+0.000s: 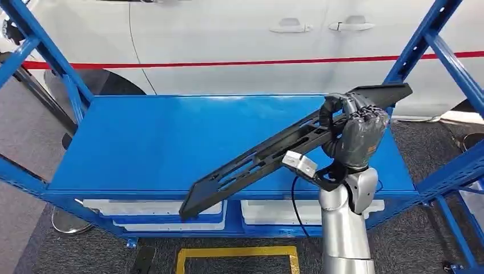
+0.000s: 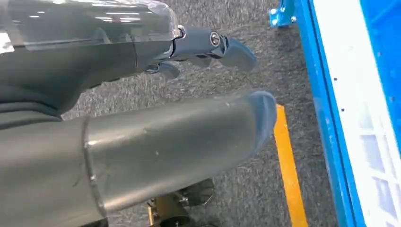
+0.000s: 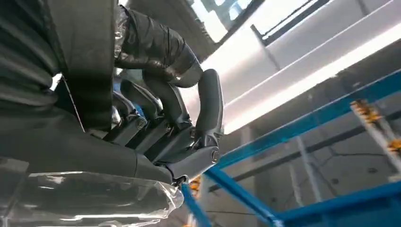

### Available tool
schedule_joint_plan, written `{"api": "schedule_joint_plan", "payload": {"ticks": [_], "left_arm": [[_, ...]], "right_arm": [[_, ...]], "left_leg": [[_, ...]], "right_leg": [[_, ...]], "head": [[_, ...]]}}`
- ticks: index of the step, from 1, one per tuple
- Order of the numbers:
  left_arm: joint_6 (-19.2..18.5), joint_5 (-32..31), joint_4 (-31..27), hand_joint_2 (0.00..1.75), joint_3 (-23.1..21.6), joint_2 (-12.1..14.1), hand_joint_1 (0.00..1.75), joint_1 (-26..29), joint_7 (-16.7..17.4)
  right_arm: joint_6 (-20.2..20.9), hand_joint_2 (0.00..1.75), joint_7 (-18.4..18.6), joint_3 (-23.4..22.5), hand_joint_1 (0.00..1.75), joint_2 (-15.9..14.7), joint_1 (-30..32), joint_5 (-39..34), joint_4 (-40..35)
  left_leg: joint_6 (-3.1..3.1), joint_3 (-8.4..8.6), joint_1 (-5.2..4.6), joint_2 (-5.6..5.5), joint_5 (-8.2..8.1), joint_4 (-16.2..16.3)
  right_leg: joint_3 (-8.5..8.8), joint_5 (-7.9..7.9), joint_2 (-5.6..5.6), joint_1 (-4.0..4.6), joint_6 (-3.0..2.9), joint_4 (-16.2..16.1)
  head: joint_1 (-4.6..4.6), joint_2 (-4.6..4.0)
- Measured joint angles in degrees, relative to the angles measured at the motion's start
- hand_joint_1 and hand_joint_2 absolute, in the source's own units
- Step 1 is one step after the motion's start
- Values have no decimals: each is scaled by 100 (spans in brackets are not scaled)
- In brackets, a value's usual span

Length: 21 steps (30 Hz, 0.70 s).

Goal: Take the parts from the cabinet and place them on the table.

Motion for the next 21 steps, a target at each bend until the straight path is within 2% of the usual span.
{"api": "schedule_joint_plan", "payload": {"ticks": [2,3,5,6,7,8,9,10,11,12,15,16,17,18,21], "left_arm": [[74,2,-2,0,2,2,0,6,-74],[94,-2,-2,175,2,2,0,3,-96],[64,-7,0,175,2,0,0,15,-101],[-4,18,0,175,2,-2,0,32,-90],[-67,33,0,175,6,-4,0,49,-70],[-94,35,0,175,9,-7,0,63,-66],[-116,33,0,175,13,-9,0,66,-66],[-120,33,0,175,15,-9,0,61,-66],[-120,33,0,175,15,-9,0,56,-66],[-131,35,0,175,22,-9,0,47,-63],[-332,101,0,175,50,-39,0,70,-11],[-393,114,0,175,52,-48,0,99,4],[-437,118,0,175,57,-81,0,128,20],[-479,63,0,175,72,-90,0,139,18],[-597,-116,0,175,173,-127,0,129,68]], "right_arm": [[0,175,-15,-2,175,31,23,33,-63],[0,175,-33,-2,175,50,47,33,-105],[2,175,-87,-2,175,74,121,31,-173],[2,175,-111,-2,175,79,177,28,-192],[2,175,-118,-2,175,81,238,28,-216],[2,175,-131,-2,175,87,285,26,-234],[2,175,-144,-2,175,92,314,28,-258],[2,175,-155,-2,175,96,321,26,-280],[2,175,-160,-2,175,105,322,28,-306],[2,175,-160,-2,175,111,324,28,-324],[2,175,-157,4,175,118,379,26,-367],[2,175,-107,24,175,118,406,35,-396],[2,175,-33,70,175,116,450,94,-457],[2,175,42,140,175,116,474,151,-496],[2,175,-4,392,175,98,556,98,-507]], "left_leg": [[-65,-23,15,3,-98,87],[-106,-132,16,6,-279,342],[-166,-542,49,8,-714,1243],[-181,-745,55,8,-851,1662],[-186,-840,56,8,-837,1831],[-177,-803,56,8,-699,1718],[-153,-637,55,8,-451,1339],[-114,-375,52,8,-164,783],[-51,-107,38,7,87,229],[-1,-6,6,5,5,25],[31,1,-24,-5,27,-35],[66,21,-26,-5,59,-99],[93,89,64,6,131,-213],[121,104,41,13,150,-253],[143,79,33,30,152,-232]], "right_leg": [[32,29,-12,-52,-68,-61],[38,28,-20,-61,-101,-67],[37,24,-29,-55,-114,-66],[37,20,-30,-51,-120,-64],[39,19,-29,-50,-121,-63],[45,18,-23,-49,-120,-63],[54,16,-13,-47,-121,-63],[70,12,-5,-41,-118,-64],[89,7,-1,-36,-113,-67],[86,9,-4,-31,-97,-77],[76,30,-8,-42,2,-97],[96,43,-9,-35,41,-124],[94,-6,-18,-27,73,-89],[27,-162,-24,-20,91,90],[-531,-767,-23,-33,119,1300]], "head": [[-2,0],[-4,0],[-2,0],[-2,0],[-2,0],[-2,0],[-2,0],[-2,0],[-2,0],[0,0],[-4,0],[0,0],[-4,0],[4,0],[-2,0]]}}
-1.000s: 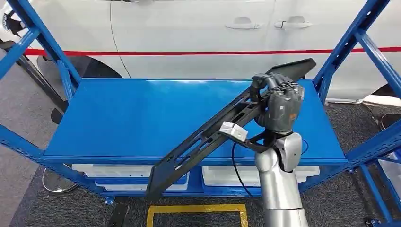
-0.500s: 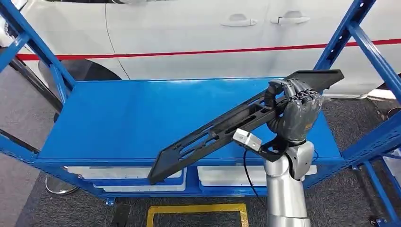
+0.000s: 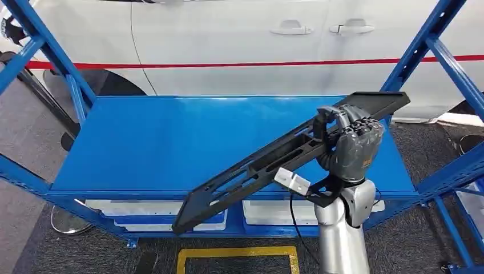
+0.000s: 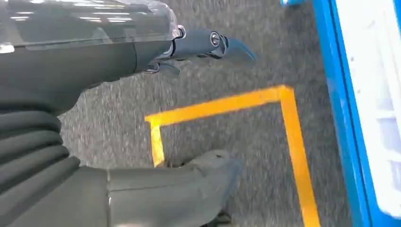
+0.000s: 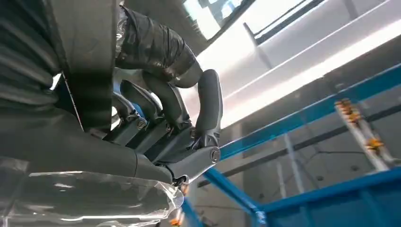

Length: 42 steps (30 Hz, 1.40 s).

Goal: Take the parts from the cabinet and place them on the table.

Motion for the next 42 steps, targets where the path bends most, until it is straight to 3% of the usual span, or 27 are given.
{"api": "schedule_joint_plan", "payload": {"ticks": [1,2,3,5,6,7,10,12,13,14,16,17,18,20,21,24,26,27,28,30,31,32,34,36,37,40,42], "left_arm": [[-35,-31,0,175,17,-4,0,-3,22],[-67,-65,0,175,26,-13,0,-1,33],[-103,-116,2,175,37,-15,0,0,52],[-131,-207,2,175,44,-20,0,-11,118],[-133,-221,0,175,44,-17,0,-17,135],[-135,-236,2,175,50,-15,0,-48,155],[-240,-264,2,175,52,-13,0,-50,107],[-328,-273,0,175,50,-6,0,-55,-9],[-394,-271,2,175,50,-6,0,-63,-59],[-467,-271,2,175,50,-6,0,-62,-107],[-533,-284,2,175,46,-6,0,-34,-175],[-549,-293,2,175,35,2,0,-21,-218],[-549,-299,0,175,19,9,0,-15,-252],[-536,-299,0,175,-2,28,0,-32,-312],[-525,-297,0,175,-7,46,0,-51,-343],[-509,-291,0,175,-35,61,0,-108,-452],[-507,-334,0,175,-57,59,0,-143,-503],[-483,-372,0,175,-79,39,0,-172,-534],[-407,-424,0,175,-114,26,0,-220,-564],[-115,-593,0,175,-215,-9,0,-302,-538],[25,-649,0,175,-265,-22,0,-321,-511],[85,-682,0,175,-306,-28,0,-323,-496],[131,-708,0,175,-354,-33,0,-325,-483],[258,-769,0,175,-424,-41,0,-335,-461],[313,-778,0,175,-457,-41,0,-338,-459],[231,-656,0,175,-470,-35,0,-316,-453],[57,-513,0,175,-459,11,0,-287,-378]], "right_arm": [[0,175,9,72,175,-11,60,-2,0],[0,175,80,146,175,-17,111,65,0],[0,175,145,238,175,-20,146,123,-4],[0,175,153,467,175,-28,184,120,-31],[0,175,144,546,175,-35,192,103,-37],[0,175,151,603,175,-31,218,103,-50],[0,175,190,740,175,-33,291,16,-81],[0,175,133,850,175,-33,294,-77,-116],[2,175,122,909,31,-33,294,-92,-136],[2,175,123,970,0,-33,296,-100,-138],[2,175,153,1084,0,-33,291,-96,-136],[2,175,192,1162,0,-35,279,-68,-135],[2,175,219,1239,0,-35,263,-68,-135],[2,175,225,1381,0,-33,237,-89,-140],[2,175,206,1431,0,-35,231,-118,-149],[2,175,86,1468,0,-35,232,-208,-153],[2,175,-48,1471,0,-33,233,-291,-160],[2,175,-116,1471,0,-55,243,-367,-164],[2,175,-185,1471,0,-55,243,-454,-170],[2,175,-284,1471,0,-61,258,-568,-170],[2,175,-313,1471,0,-61,271,-601,-170],[2,175,-326,1471,0,-63,279,-623,-170],[2,175,-334,1473,0,-63,280,-632,-170],[2,175,-336,1484,0,-63,275,-739,-170],[2,175,-336,1493,0,-63,269,-767,-168],[2,175,-315,1512,0,-61,261,-833,-179],[2,175,-273,1554,0,-55,228,-837,-181]], "left_leg": [[3,-6,1,-3,-6,16],[-1,-10,3,-9,-20,38],[-14,-9,9,-16,-40,69],[-64,-11,24,-20,-105,158],[-99,-42,24,-20,-141,207],[-140,-87,-33,-24,-174,308],[-199,-79,-7,-33,-156,262],[-253,-136,3,-26,-315,419],[-287,-273,9,-24,-522,747],[-313,-478,29,-23,-753,1202],[-335,-833,31,-23,-1017,1971],[-330,-870,31,-23,-957,2027],[-306,-764,29,-23,-756,1787],[-213,-293,13,-24,-231,798],[-142,-112,-23,-25,-139,348],[-110,-71,-75,-34,-167,248],[-64,-12,-40,-30,-91,105],[-61,25,-11,-5,-44,46],[-18,29,-3,-5,-23,17],[9,1,-13,-5,-27,29],[10,-10,-17,-3,-28,39],[5,-14,-18,-2,-32,51],[-11,-10,-11,-4,-51,81],[-57,-16,-4,-21,-119,184],[-101,-75,-51,-24,-151,242],[-151,-94,-31,-23,-145,259],[-224,-115,-15,-21,-230,328]], "right_leg": [[-125,-46,-1,-9,16,259],[-113,53,-2,-27,25,227],[34,266,-6,-44,29,-73],[529,740,-11,-80,42,-1036],[632,627,-4,-74,25,-1241],[608,683,18,-63,-22,-1282],[587,676,25,-30,-109,-1242],[603,697,15,-77,-169,-1277],[601,696,8,-79,-197,-1277],[598,695,3,-69,-210,-1277],[596,691,-2,-50,-217,-1275],[599,690,2,-45,-218,-1274],[606,690,8,-35,-218,-1274],[635,686,11,-14,-221,-1275],[640,686,5,-17,-220,-1282],[597,719,-11,-26,-143,-1304],[632,741,-7,14,-63,-1363],[618,673,-9,-8,-43,-1270],[507,488,-5,-2,-35,-1041],[110,35,-3,-13,-14,-189],[-87,-103,-4,-21,3,209],[-151,-75,-6,-28,14,333],[119,318,-11,-48,24,-185],[641,737,-13,-73,13,-1221],[676,629,-8,-36,-10,-1277],[629,649,21,-13,-94,-1261],[652,679,1,-60,-167,-1312]], "head": [[2,0],[4,0],[2,0],[2,0],[2,0],[-6,0],[2,0],[0,0],[-2,0],[0,0],[0,0],[0,0],[-2,0],[0,0],[2,0],[0,0],[0,0],[2,0],[4,0],[2,0],[2,0],[2,0],[2,0],[4,0],[4,0],[0,0],[0,0]]}}
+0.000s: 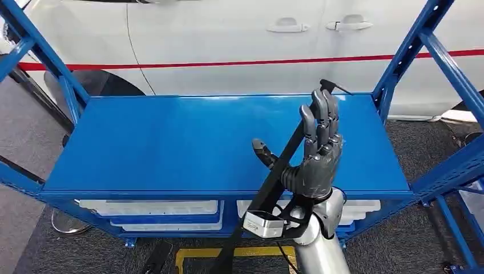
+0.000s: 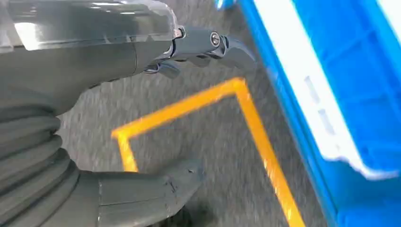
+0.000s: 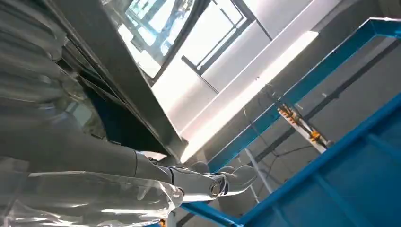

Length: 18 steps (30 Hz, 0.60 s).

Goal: Take the parts from the cabinet and place them on the table.

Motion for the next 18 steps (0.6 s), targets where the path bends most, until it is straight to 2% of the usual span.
{"api": "schedule_joint_plan", "payload": {"ticks": [1,3,4,5,6,7,9,10,11,13,14,15,16,17,18], "left_arm": [[-37,50,0,175,4,4,0,16,15],[-89,87,0,175,24,31,0,44,39],[-96,107,0,175,35,44,0,66,39],[-100,116,0,175,44,52,0,89,39],[-102,120,0,175,48,63,0,105,39],[-102,122,0,175,48,76,0,110,41],[-102,122,0,175,52,105,0,104,39],[-103,122,0,175,57,114,0,101,39],[-102,122,0,175,66,118,0,97,39],[-96,127,0,175,83,122,0,115,39],[-59,131,0,175,85,124,0,120,35],[-41,131,0,175,85,127,0,116,30],[-22,140,0,175,85,127,0,101,2],[0,159,0,175,87,127,0,83,-44],[13,164,0,175,92,127,0,63,-94]], "right_arm": [[0,175,15,31,0,7,-23,-4,-7],[0,175,50,72,0,9,-46,-11,-15],[0,175,55,81,0,7,-48,-11,-15],[0,175,61,81,0,7,-48,-11,-15],[0,175,63,81,0,9,-49,-11,-15],[0,175,63,83,0,9,-50,-11,-15],[0,175,65,85,0,13,-56,-11,-17],[0,175,65,85,0,13,-61,-11,-17],[0,175,65,85,0,13,-70,-13,-17],[0,175,65,87,0,13,-71,-22,-17],[0,175,65,87,0,13,-74,-42,-17],[0,175,63,87,0,13,-78,-50,-24],[0,175,59,87,0,11,-90,-63,-33],[0,175,52,87,0,11,-114,-77,-33],[0,175,50,87,0,11,-123,-77,-33]], "left_leg": [[-29,-94,-1,1,-161,215],[-83,-492,27,2,-592,1081],[-97,-694,33,2,-738,1500],[-101,-823,36,2,-760,1743],[-95,-808,38,2,-630,1664],[-81,-657,38,2,-384,1309],[-21,-138,37,2,169,218],[0,-10,23,-4,100,-18],[18,8,-21,-8,118,-105],[38,-16,-25,-20,116,-80],[70,-9,-22,-19,135,-113],[138,41,56,-11,188,-207],[154,53,36,-7,203,-233],[183,47,35,0,204,-231],[185,41,28,1,204,-224]], "right_leg": [[3,-2,-3,-6,-33,-6],[-2,-7,-11,1,-45,-4],[-2,-11,-13,6,-51,-1],[-2,-13,-13,7,-54,3],[5,-18,-9,7,-54,5],[15,-22,-4,7,-53,7],[59,-42,2,8,-36,5],[63,-45,0,14,-21,-7],[41,-37,5,30,9,-2],[46,-15,-2,23,65,-40],[65,0,-2,30,102,-70],[63,-49,-8,44,142,-38],[19,-152,-8,34,157,92],[-132,-355,-7,37,156,403],[-334,-567,-6,35,164,824]], "head": [[-2,0],[0,0],[0,0],[0,0],[0,0],[0,0],[0,0],[2,0],[-2,0],[-2,0],[0,0],[4,0],[4,0],[4,0],[2,0]]}}
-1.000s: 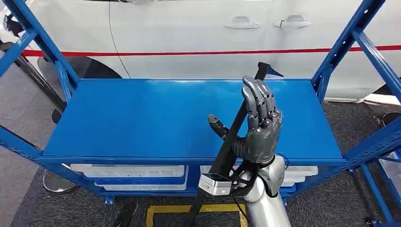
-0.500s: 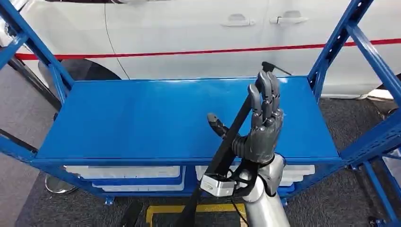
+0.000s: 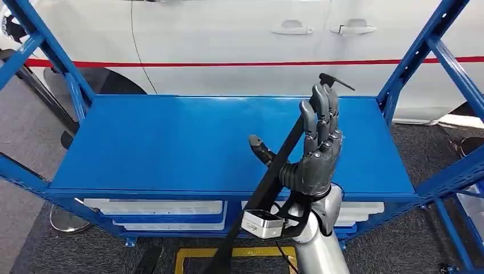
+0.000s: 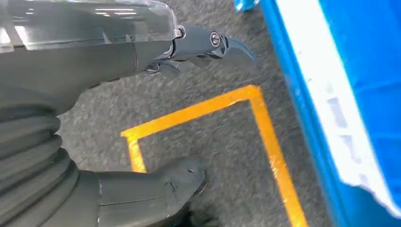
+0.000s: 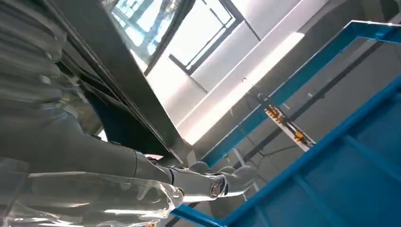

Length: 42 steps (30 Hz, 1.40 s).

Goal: Take the parts from the cabinet and place them on the table.

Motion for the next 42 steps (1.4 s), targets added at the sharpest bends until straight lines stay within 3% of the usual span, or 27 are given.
{"api": "schedule_joint_plan", "payload": {"ticks": [1,2,3,4,6,7,8,11,13,16,17,18,19,21,22,23,26,28,29,31,32,33,35,37,38,39,42], "left_arm": [[2,0,0,175,2,0,0,-25,-28],[4,-2,0,175,2,0,0,-57,-33],[4,-9,0,175,2,0,0,-84,-28],[4,-20,0,175,2,-6,0,-108,-17],[9,-42,0,175,2,-26,0,-140,7],[13,-46,0,175,2,-28,0,-147,13],[13,-48,0,175,2,-31,0,-168,18],[20,-52,0,175,2,-42,0,-176,31],[41,-55,0,175,2,-42,0,-184,29],[57,-70,0,175,0,-52,0,-201,26],[59,-79,0,175,-2,-52,0,-197,24],[68,-94,0,175,-2,-52,0,-196,24],[85,-105,0,175,-4,-52,0,-200,24],[136,-120,0,175,-13,-52,0,-210,24],[168,-129,0,175,-20,-52,0,-213,24],[203,-140,0,175,-24,-52,0,-217,24],[229,-149,0,175,-48,-61,0,-198,20],[231,-146,0,175,-61,-85,0,-196,16],[236,-144,0,175,-63,-87,0,-208,13],[234,-144,0,175,-70,-92,0,-220,13],[234,-138,0,175,-72,-100,0,-208,13],[232,-125,0,175,-72,-103,0,-195,11],[227,-120,0,175,-72,-127,0,-173,-4],[229,-120,0,175,-72,-151,0,-169,-9],[232,-118,0,175,-72,-151,0,-171,-6],[240,-118,0,175,-72,-151,0,-164,-4],[260,-116,0,175,-72,-155,0,-140,35]], "right_arm": [[0,175,0,2,0,0,0,9,2],[0,175,11,2,0,0,-1,37,2],[0,175,20,2,0,0,-2,53,2],[0,175,31,2,0,0,-6,70,2],[0,175,35,9,0,2,-32,90,2],[0,175,33,13,0,2,-48,107,2],[0,175,22,18,0,20,-56,122,2],[0,175,18,17,0,20,-64,125,2],[0,175,15,17,0,33,-76,118,2],[9,175,15,17,0,33,-91,116,2],[11,175,15,17,0,33,-90,116,2],[11,175,15,18,0,33,-90,116,7],[11,175,15,17,0,33,-91,116,13],[11,175,15,17,0,33,-90,111,20],[11,175,11,17,0,35,-90,107,20],[11,175,5,17,0,33,-88,105,22],[11,175,0,17,0,33,-84,105,50],[11,175,0,17,0,26,-84,105,50],[11,175,0,17,0,26,-90,103,50],[11,175,0,17,0,20,-79,103,63],[11,175,2,17,0,15,-67,105,76],[11,175,7,17,0,13,-55,122,92],[11,175,11,17,0,13,-52,127,118],[11,175,11,17,0,13,-54,127,129],[11,175,11,17,0,13,-56,127,138],[11,175,11,17,0,17,-48,127,140],[11,175,11,15,0,17,-33,129,142]], "left_leg": [[7,-4,-9,0,-4,2],[14,-9,-13,0,-8,14],[18,-12,-13,-3,-14,29],[14,-11,-12,-9,-26,53],[-13,-9,-8,-16,-72,119],[-41,-26,-9,-15,-104,157],[-76,-70,-57,-15,-129,229],[-142,-74,-37,-10,-102,182],[-205,-113,-28,-9,-221,295],[-298,-635,13,-4,-819,1452],[-309,-800,14,-4,-917,1797],[-310,-848,14,-4,-881,1889],[-296,-772,13,-5,-713,1709],[-225,-319,5,-5,-173,747],[-170,-121,-9,-8,-20,288],[-133,-42,-53,-10,-97,212],[-89,-61,-83,-15,-80,125],[-46,34,-6,10,10,-46],[-17,48,-11,5,25,-82],[19,41,-21,14,23,-71],[23,37,-22,17,17,-66],[21,36,-21,16,14,-55],[10,36,-12,11,-17,-16],[-37,22,-3,-6,-86,87],[-88,-30,-39,-12,-129,159],[-114,-67,-49,-14,-150,219],[-164,-53,-35,-1,-150,197]], "right_leg": [[-213,-169,0,-1,10,434],[-367,-220,-1,-1,19,726],[-380,-134,-2,-1,22,733],[-276,65,-2,-4,17,506],[160,563,-5,-9,-9,-391],[297,545,-9,-4,-41,-691],[307,531,-3,14,-56,-775],[276,548,28,41,-128,-753],[301,580,7,-11,-189,-812],[295,578,-8,-3,-238,-815],[294,577,-7,2,-240,-813],[297,576,-3,2,-241,-812],[302,575,5,3,-242,-812],[332,567,23,9,-236,-814],[344,561,24,10,-227,-819],[328,568,23,28,-206,-826],[307,608,21,-2,-112,-872],[333,550,6,9,-50,-831],[244,414,7,12,-25,-648],[-159,-7,8,1,-7,175],[-344,-125,8,-2,8,528],[-442,-107,5,-7,24,690],[-254,266,-2,-29,38,277],[170,695,-7,-59,39,-569],[234,561,-4,-33,16,-693],[199,575,14,-34,-44,-704],[190,581,33,-14,-128,-723]], "head": [[0,0],[0,0],[0,0],[0,0],[0,0],[0,0],[-2,0],[-2,0],[-2,0],[-2,0],[-2,0],[-2,0],[-4,0],[-2,0],[-2,0],[0,0],[-2,0],[0,0],[0,0],[0,0],[0,0],[0,0],[0,0],[2,0],[2,0],[-9,0],[0,0]]}}
